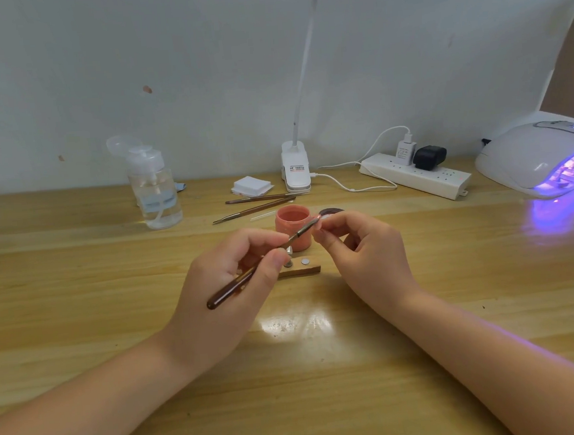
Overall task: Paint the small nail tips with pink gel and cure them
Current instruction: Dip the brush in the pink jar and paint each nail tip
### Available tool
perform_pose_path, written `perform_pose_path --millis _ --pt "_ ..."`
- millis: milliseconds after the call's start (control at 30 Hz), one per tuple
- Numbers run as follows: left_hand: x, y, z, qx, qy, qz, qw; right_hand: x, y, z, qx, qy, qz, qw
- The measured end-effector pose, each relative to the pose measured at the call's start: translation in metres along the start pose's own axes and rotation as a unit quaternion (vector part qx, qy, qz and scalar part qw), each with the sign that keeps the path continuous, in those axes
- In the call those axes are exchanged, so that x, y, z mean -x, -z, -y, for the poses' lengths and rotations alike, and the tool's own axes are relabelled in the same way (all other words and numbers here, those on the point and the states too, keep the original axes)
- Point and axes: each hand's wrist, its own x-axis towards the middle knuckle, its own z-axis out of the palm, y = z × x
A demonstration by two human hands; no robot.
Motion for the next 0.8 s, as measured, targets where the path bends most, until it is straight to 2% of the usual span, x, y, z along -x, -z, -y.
perform_pose_path --millis 800 --pt "0.0018 -0.0004 -0.0018 0.004 0.013 -0.045 0.999 0.0006 0.0004 0.0008 -0.004 -0.007 0.005 1.0"
